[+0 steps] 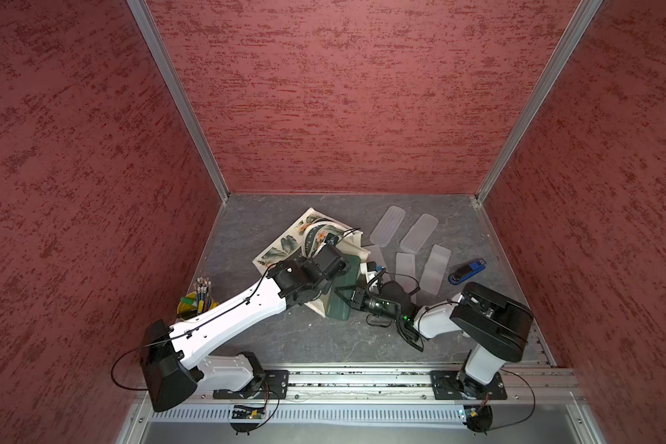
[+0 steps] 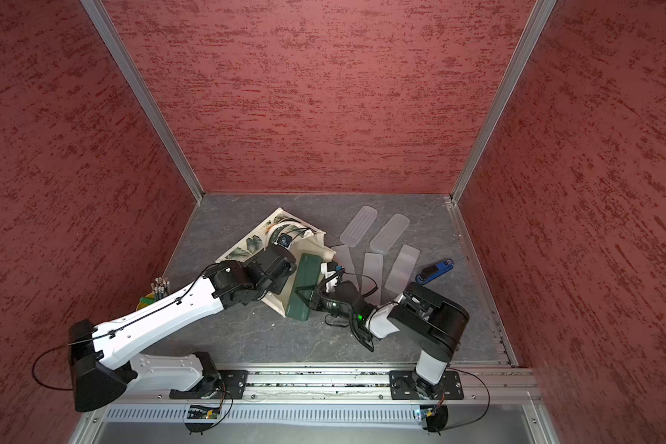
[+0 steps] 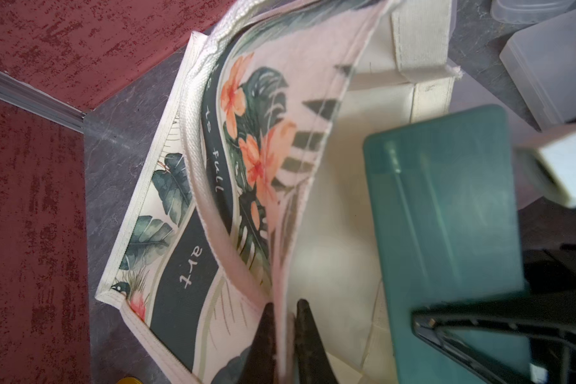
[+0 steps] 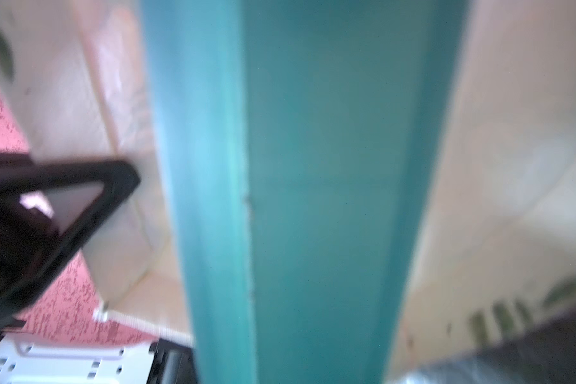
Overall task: Take out the pencil case from the canvas bag
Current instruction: Pick up the pencil case from the canvas bag, then place the pencil case at the center of the board.
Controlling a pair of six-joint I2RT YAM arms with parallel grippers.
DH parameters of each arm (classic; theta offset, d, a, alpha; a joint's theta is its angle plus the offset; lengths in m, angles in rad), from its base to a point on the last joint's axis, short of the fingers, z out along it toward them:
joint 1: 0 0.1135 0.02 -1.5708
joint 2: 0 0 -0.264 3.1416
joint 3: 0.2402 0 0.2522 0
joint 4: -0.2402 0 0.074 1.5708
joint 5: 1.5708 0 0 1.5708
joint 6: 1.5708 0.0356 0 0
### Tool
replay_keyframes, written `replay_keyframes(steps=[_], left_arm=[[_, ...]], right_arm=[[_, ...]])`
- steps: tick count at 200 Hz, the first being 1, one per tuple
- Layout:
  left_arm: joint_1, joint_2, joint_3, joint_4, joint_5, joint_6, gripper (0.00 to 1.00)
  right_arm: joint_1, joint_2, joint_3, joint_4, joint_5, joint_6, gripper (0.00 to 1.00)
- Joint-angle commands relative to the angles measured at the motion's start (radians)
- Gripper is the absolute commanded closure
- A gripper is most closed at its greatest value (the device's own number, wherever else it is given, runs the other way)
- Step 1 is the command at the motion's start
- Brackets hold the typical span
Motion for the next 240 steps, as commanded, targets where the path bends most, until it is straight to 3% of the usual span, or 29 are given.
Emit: replay_keyframes(steps=[1,22,57,112,171,203,240], left_arm=[[0.036,-0.015,0.029,0.067,0.028,-0.028,1.0],[0.063,-0.03,0.022,0.076,0.047,-0.042,1.0],[0.157,-0.096,0.001,0.093,0.164,-0.032,1.0],[0.319,-0.216,-0.034,0.109,0.333,0.009,1.0],[0.47,-0.268,-0.061,0.123,0.485,0.002,1.0],[0.519,-0.292,-0.086,0.144,0.576,-0.029,1.0],[0.551,-0.29,-0.077,0.116,0.584,-0.01,1.0]], right_arm=[[0.001,-0.091,-0.037,-0.008,-0.022,0.012,0.82],[0.0,-0.197,-0.055,-0.084,-0.005,0.012,0.82],[-0.016,-0.403,-0.017,-0.383,0.061,-0.037,0.81],[-0.222,-0.488,0.06,-0.534,-0.03,-0.045,0.81],[-0.397,-0.24,0.343,-0.623,-0.075,-0.168,0.81],[-0.471,0.018,0.494,-0.54,-0.121,-0.14,0.82],[-0.527,0.285,0.715,-0.519,-0.136,-0.131,0.83]])
